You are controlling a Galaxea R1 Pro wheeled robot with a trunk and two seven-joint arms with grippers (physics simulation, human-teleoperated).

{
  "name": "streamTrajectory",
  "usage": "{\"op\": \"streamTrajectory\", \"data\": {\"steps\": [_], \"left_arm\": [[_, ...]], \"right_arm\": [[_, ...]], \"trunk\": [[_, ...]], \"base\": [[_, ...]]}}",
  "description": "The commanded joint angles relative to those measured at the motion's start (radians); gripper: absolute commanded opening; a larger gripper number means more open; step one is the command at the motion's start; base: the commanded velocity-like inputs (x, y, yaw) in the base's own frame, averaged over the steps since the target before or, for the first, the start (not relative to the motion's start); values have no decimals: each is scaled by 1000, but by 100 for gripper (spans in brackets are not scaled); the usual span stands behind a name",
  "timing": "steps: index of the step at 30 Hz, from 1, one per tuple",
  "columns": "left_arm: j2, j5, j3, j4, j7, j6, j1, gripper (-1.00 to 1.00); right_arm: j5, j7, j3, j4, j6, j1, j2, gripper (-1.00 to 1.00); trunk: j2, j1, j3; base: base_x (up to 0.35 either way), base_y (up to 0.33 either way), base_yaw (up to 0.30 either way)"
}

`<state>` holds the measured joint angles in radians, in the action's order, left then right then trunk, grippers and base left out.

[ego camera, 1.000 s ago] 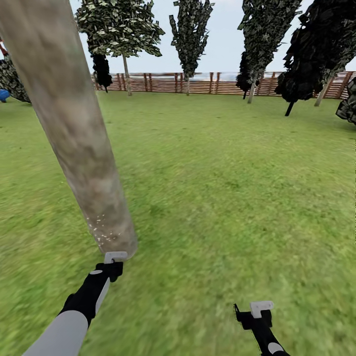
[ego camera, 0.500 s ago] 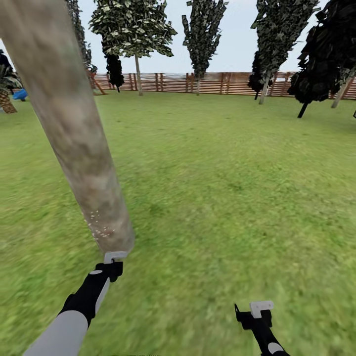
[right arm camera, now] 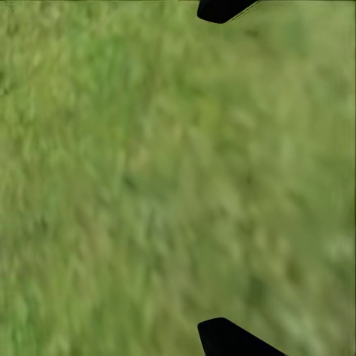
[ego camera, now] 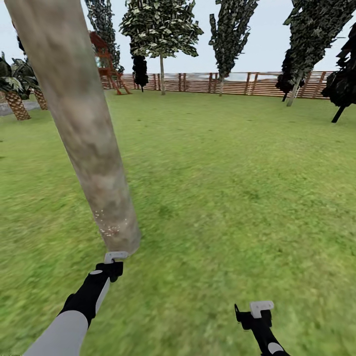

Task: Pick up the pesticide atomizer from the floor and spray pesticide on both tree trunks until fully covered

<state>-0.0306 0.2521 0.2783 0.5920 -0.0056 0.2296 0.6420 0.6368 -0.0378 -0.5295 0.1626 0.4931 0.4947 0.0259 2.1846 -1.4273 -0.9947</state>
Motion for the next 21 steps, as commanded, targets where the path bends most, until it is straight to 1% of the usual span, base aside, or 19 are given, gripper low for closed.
{"op": "streamTrajectory", "data": {"steps": [1,4,11,17,18,19,21], "left_arm": [[-2,9,5,2,-1,5,1,-100],[-2,8,5,2,-2,5,1,-100],[-2,8,5,2,-3,5,1,-100],[-4,7,5,1,-2,5,1,-100],[-8,7,5,0,-2,4,1,-100],[-42,8,5,-1,2,1,1,-100],[-47,9,4,3,3,6,7,-100]], "right_arm": [[11,-4,-6,-2,4,1,0,100],[11,-4,-6,-2,4,1,0,100],[11,-5,-6,-2,4,1,0,100],[11,-6,-6,-2,4,1,0,100],[11,-7,-6,-2,4,1,0,100],[11,-7,-6,-2,4,1,0,100],[11,-7,-6,-2,4,1,0,100]], "trunk": [[0,0,-1],[0,0,-1],[0,0,-1],[0,0,-1],[0,0,-1],[0,0,-1],[0,0,-1]], "base": [[188,-234,248],[189,-234,147],[171,-238,9],[23,-268,5],[1,-273,134],[0,-273,266],[-30,-266,275]]}}
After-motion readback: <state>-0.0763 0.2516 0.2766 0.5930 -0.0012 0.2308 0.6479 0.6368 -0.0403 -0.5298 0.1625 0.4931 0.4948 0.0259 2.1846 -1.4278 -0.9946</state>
